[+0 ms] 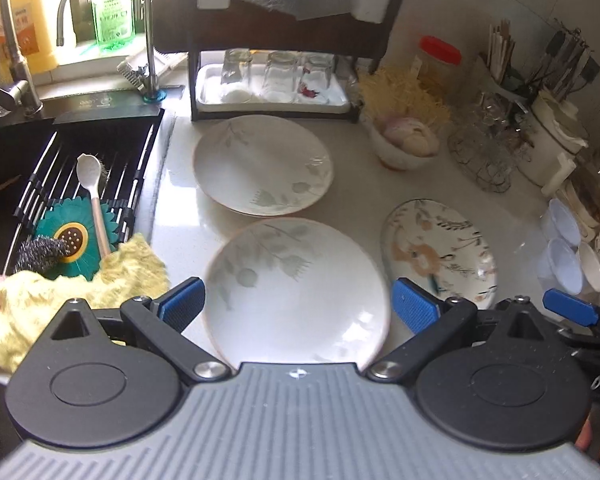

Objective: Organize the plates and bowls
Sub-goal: 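Reach both grippers to the leaf-pattern bowl rim and close on it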

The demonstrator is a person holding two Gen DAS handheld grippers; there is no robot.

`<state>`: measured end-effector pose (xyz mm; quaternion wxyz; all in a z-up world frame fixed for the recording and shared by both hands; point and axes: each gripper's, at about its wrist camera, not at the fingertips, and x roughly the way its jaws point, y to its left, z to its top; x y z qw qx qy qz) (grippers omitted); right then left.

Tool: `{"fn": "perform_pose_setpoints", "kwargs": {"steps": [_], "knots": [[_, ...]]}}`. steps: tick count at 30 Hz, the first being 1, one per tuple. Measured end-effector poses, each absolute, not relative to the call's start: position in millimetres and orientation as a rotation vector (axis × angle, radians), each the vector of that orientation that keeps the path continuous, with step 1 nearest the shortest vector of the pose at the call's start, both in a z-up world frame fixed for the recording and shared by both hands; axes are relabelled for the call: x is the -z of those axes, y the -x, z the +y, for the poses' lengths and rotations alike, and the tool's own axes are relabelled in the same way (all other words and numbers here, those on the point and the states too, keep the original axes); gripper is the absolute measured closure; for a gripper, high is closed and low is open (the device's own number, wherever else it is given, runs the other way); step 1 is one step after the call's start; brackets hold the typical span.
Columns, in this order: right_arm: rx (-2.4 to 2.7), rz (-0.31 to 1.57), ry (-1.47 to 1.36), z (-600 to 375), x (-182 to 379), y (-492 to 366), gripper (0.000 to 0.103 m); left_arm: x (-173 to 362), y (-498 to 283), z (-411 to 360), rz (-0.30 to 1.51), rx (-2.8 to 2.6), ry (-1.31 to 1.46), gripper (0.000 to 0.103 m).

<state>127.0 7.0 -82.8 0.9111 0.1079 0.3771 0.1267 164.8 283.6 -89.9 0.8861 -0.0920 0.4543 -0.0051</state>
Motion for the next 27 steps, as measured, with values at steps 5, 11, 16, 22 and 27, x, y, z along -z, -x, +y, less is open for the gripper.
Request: {"fn": "perform_pose_setpoints", "kwargs": {"steps": [5, 11, 16, 22, 27], "knots": [[-0.218, 0.893, -0.292, 30, 102, -142, 0.021, 114, -188, 326, 0.994, 0.002, 0.129, 0.002], [-0.198, 0.980, -0.363, 52, 132, -153, 0.021, 145, -212, 348, 1.055, 0.071, 0.102, 0.002], [-0.170, 1.037, -0.372, 68, 155, -161, 0.023, 175, -228, 357, 1.105, 0.144, 0.208, 0.003], [-0.158, 1.067, -0.341, 87, 166, -172, 0.048, 202, -243, 360, 1.152, 0.146, 0.190, 0.026], [-0.086, 1.044, -0.276, 91, 176, -179, 0.053, 212, -253, 369, 1.166, 0.156, 0.215, 0.045]]}}
